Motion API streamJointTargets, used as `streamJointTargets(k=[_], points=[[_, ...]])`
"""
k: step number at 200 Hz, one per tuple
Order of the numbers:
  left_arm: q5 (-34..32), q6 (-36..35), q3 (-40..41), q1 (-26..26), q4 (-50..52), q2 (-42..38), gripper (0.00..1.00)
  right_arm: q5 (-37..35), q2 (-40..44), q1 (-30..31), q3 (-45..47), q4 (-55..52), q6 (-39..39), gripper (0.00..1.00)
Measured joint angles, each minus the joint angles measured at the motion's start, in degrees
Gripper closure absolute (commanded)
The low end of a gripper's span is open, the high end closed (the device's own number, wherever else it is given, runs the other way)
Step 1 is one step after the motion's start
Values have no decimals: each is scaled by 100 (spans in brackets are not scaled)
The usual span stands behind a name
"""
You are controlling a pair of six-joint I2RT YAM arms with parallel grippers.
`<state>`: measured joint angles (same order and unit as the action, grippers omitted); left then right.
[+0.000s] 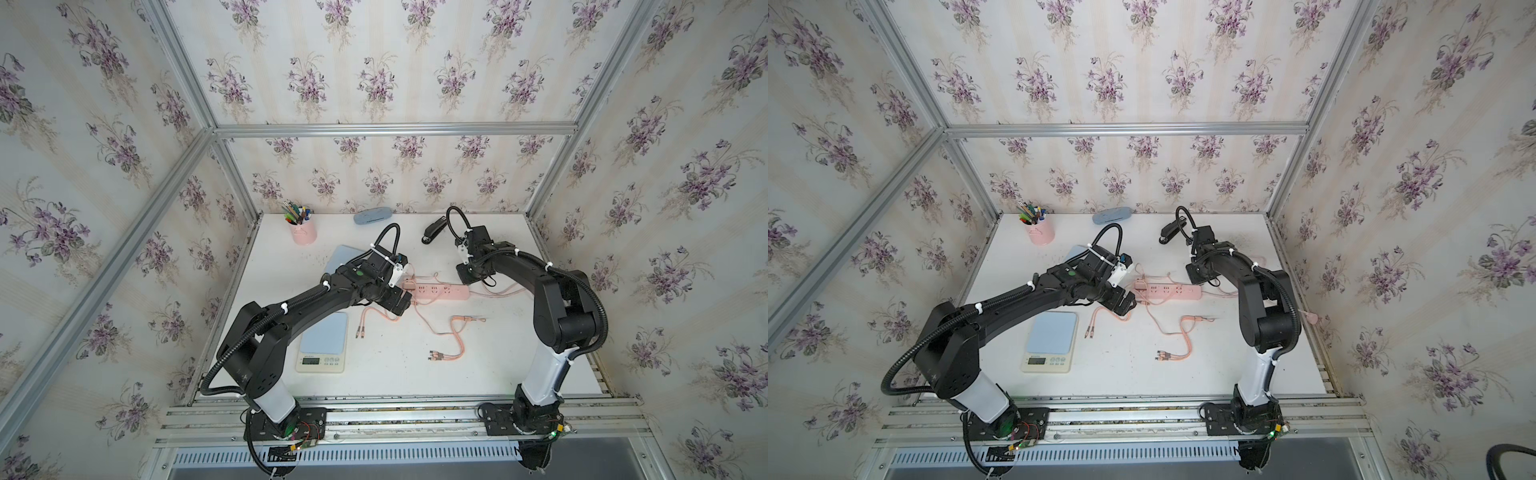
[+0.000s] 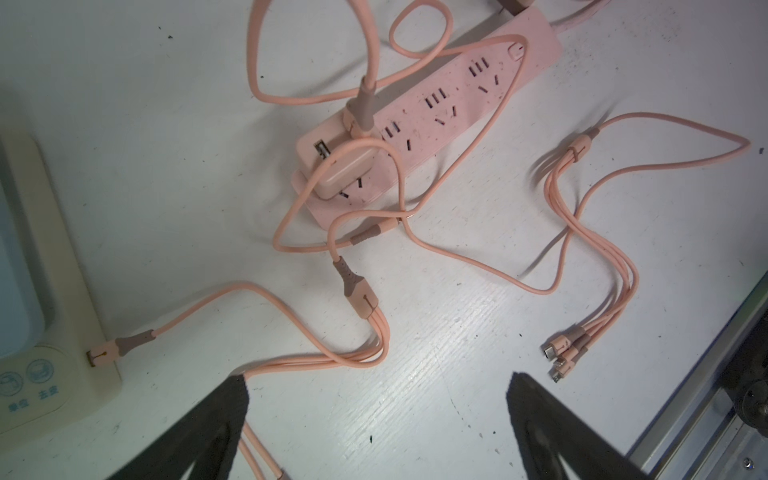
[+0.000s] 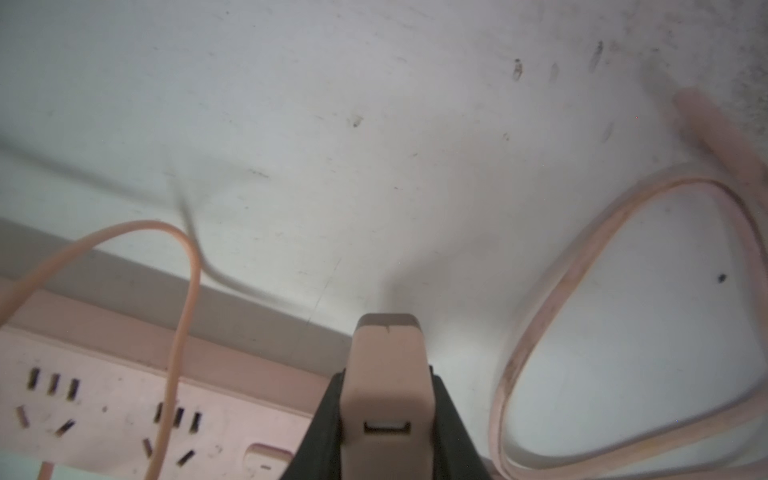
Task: Charge the electronic scale
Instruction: Insert the plug into the socket.
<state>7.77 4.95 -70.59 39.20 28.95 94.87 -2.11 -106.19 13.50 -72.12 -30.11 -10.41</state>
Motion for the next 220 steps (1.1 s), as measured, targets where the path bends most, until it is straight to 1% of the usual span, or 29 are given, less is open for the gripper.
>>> streamJointTargets(k=[33,59,80,102,110,131,166,193,220], points=[[337,74,-4,-2,-133,116,10,334,345,109,557,369,302,100],[520,179,-9,-2,-254,188,11,699,570,240,804,463,466,100],[592,221,-31,-2,-299,210,11,909,721,330,684,17,551,100],[704,267,-48,-2,-328,210,13,863,970,402,229,-251,459,100],[739,295,-48,-2,-328,210,13,743,1084,428,50,-269,400,100],[861,450,-39,-2,-413,227,17,415,1344,647,-310,-273,144,100],[999,918,-39,-70,-588,457,20,389,1513,1397,-337,-358,-658,100],[1150,1204,-39,-205,-664,605,21,732,1403,1849,7,-592,-1425,100],[1320,1327,-37,-243,-743,649,21,927,1158,1906,7,-911,-1895,100]])
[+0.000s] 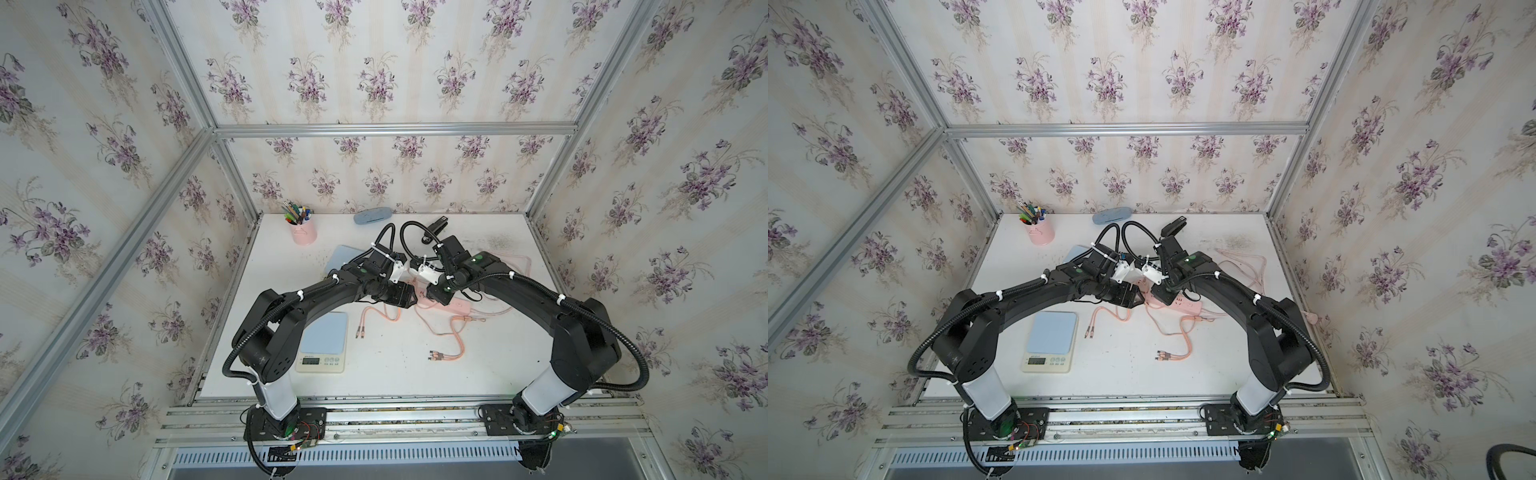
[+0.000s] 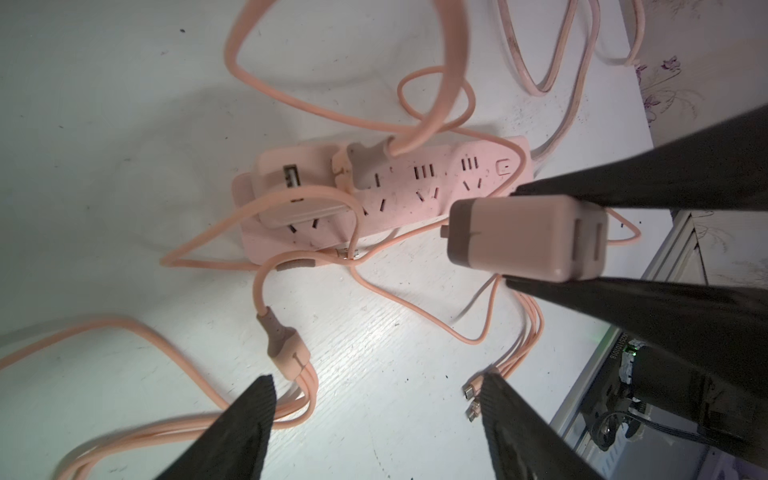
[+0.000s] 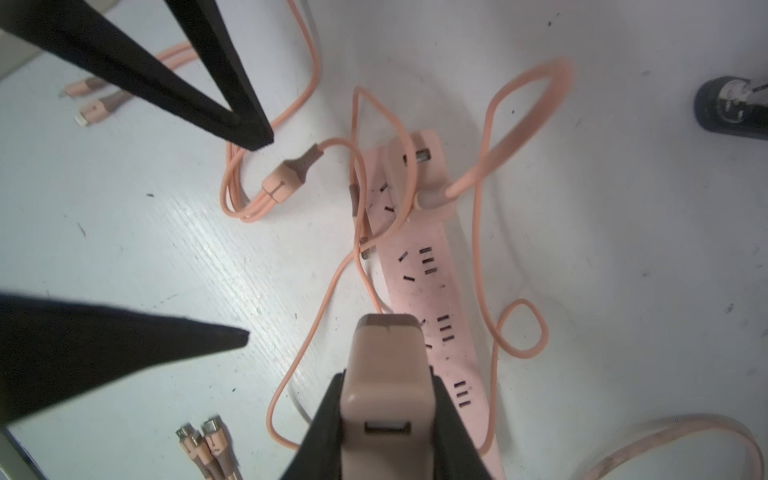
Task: Charge the electronic scale
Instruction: Insert the plug into the socket.
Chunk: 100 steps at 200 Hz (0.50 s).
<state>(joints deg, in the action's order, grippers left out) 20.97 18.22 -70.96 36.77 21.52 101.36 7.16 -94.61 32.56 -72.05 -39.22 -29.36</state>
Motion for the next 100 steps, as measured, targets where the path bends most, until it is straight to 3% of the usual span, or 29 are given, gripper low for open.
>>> streamJointTargets(k=[55,100], points=[[205,155,122,-39,-103,68,22,92,-562,-61,-426,-155,-627,100],[337,133,267,-26,-140,61,22,-46,-960,-509,-664,-334,-826,100]])
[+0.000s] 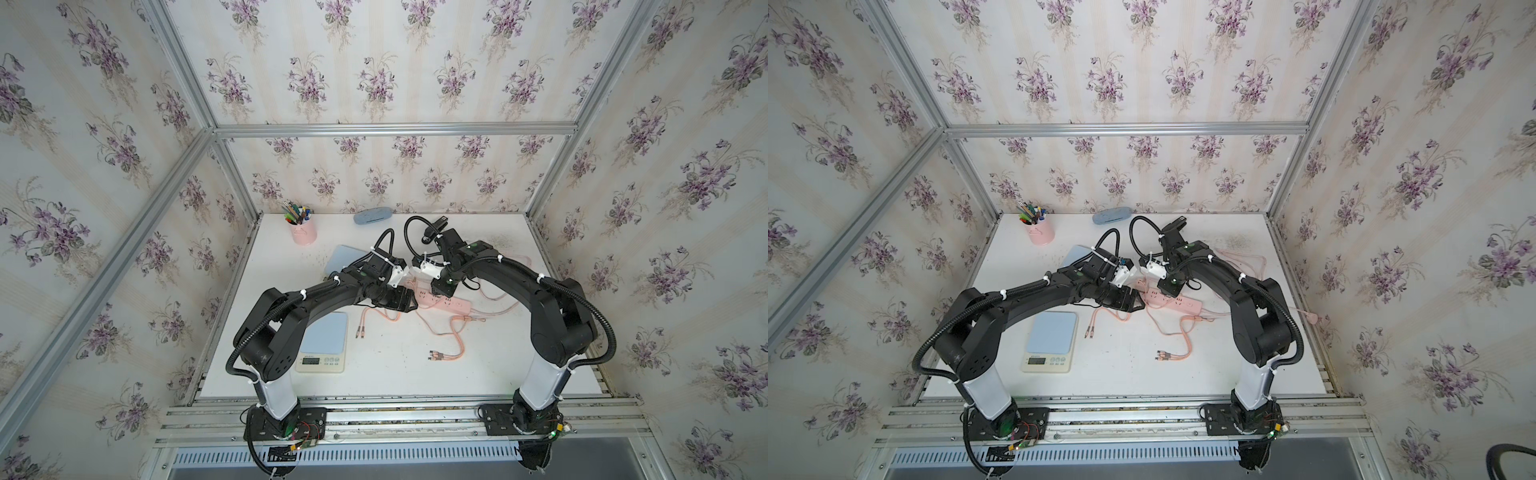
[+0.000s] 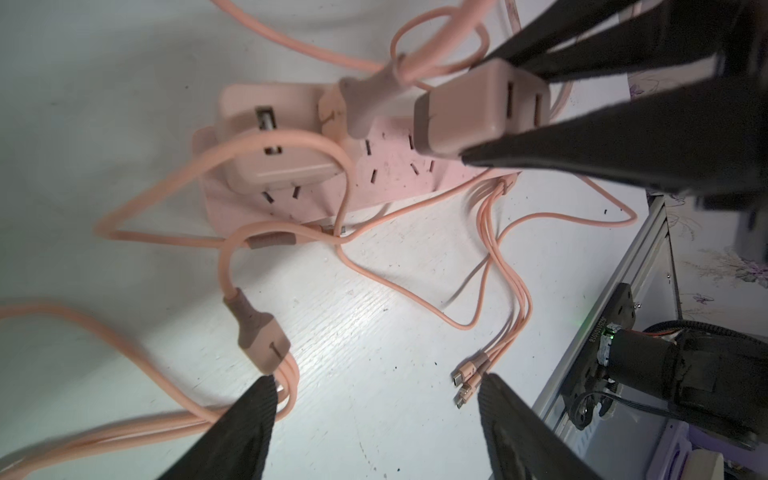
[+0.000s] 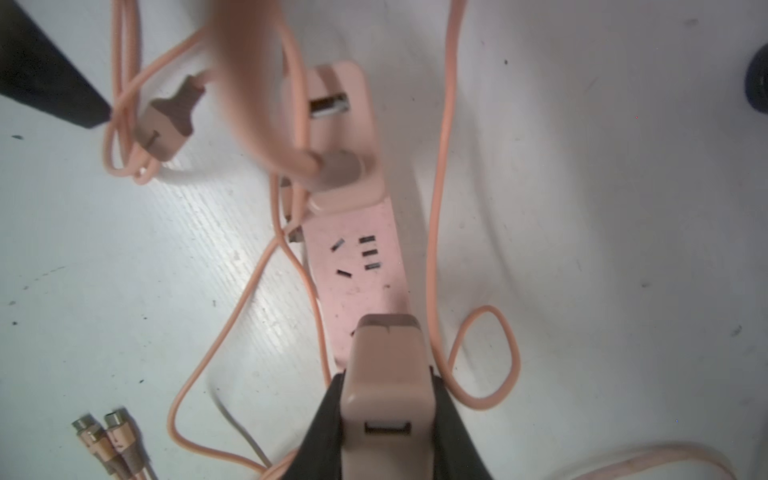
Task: Charge the electronic scale
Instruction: Insert the plug into the socket.
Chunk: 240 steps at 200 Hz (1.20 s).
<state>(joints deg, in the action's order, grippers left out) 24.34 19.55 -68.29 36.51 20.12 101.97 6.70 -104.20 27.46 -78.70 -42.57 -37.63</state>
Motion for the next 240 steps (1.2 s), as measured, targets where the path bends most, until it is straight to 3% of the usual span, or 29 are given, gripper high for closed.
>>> streamJointTargets(k=[240], points=[[293,-63,-234,-9,-31,343,22,428,66,-212,160,2,-444,100]])
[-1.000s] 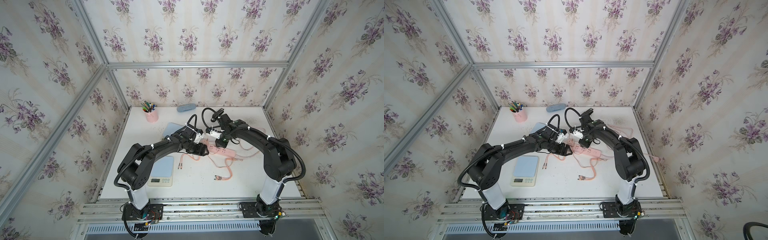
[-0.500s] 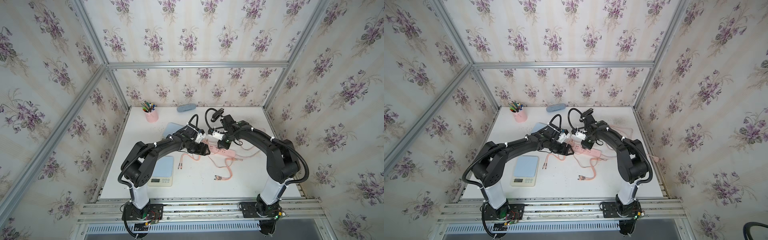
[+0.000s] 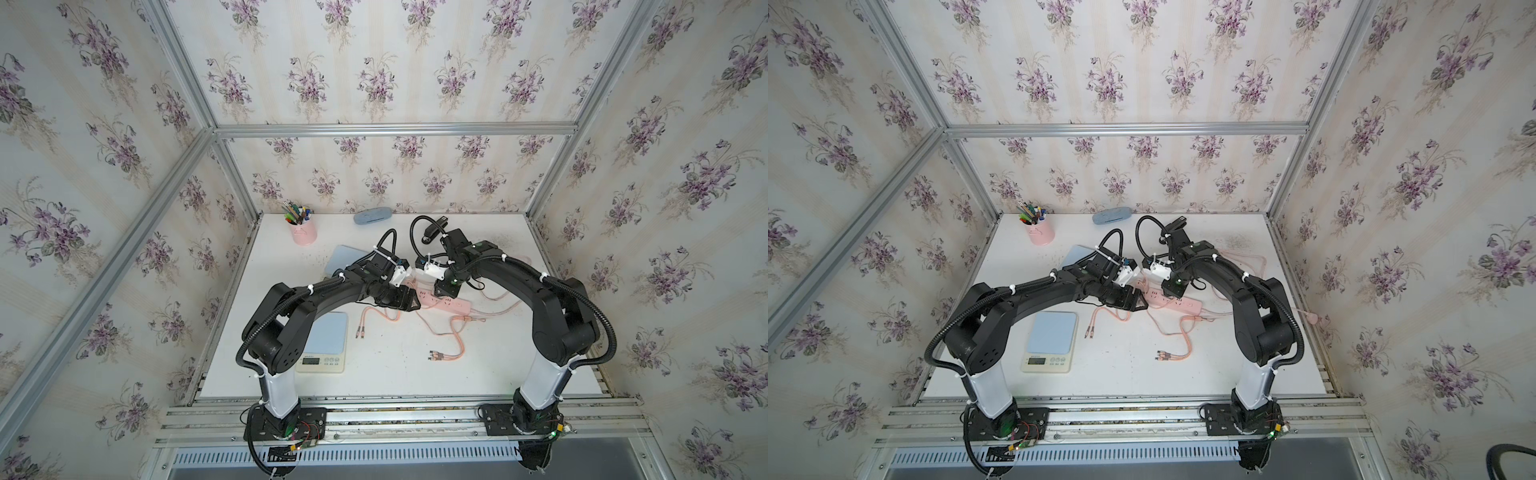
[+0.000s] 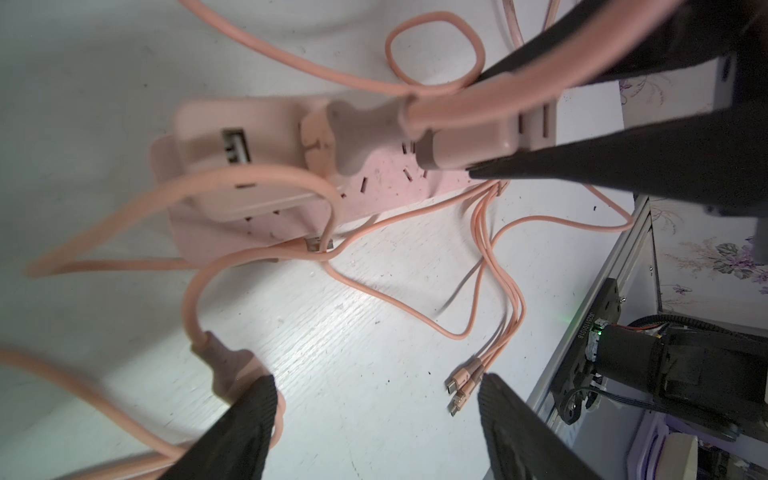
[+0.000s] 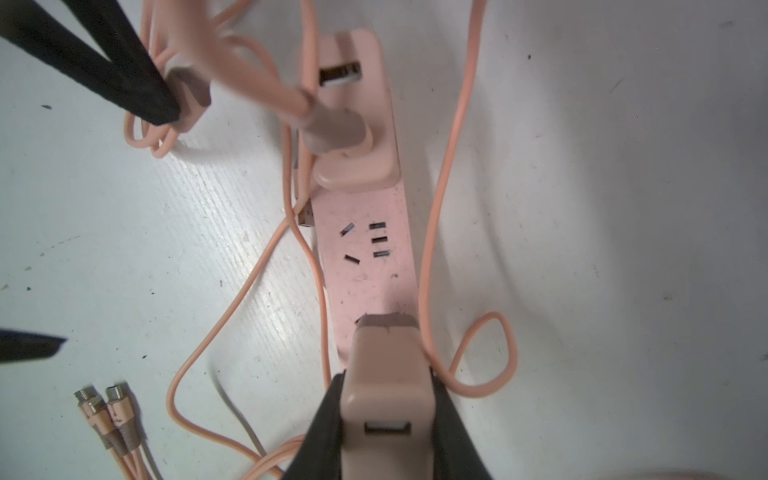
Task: Charge the electronic scale
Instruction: Insert the plug into the socket.
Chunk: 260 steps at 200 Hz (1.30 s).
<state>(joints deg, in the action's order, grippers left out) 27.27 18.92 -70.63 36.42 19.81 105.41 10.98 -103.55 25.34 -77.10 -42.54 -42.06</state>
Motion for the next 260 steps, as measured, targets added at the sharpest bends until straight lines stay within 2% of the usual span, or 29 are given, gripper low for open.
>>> streamJointTargets(k=[174,260], points=[[26,-42,55,0,13,22,22,-103,-186,4,278,442,-208,100],[44,-122,345,-11,17,-212,22,225,-529,-66,568,841,-267,100]])
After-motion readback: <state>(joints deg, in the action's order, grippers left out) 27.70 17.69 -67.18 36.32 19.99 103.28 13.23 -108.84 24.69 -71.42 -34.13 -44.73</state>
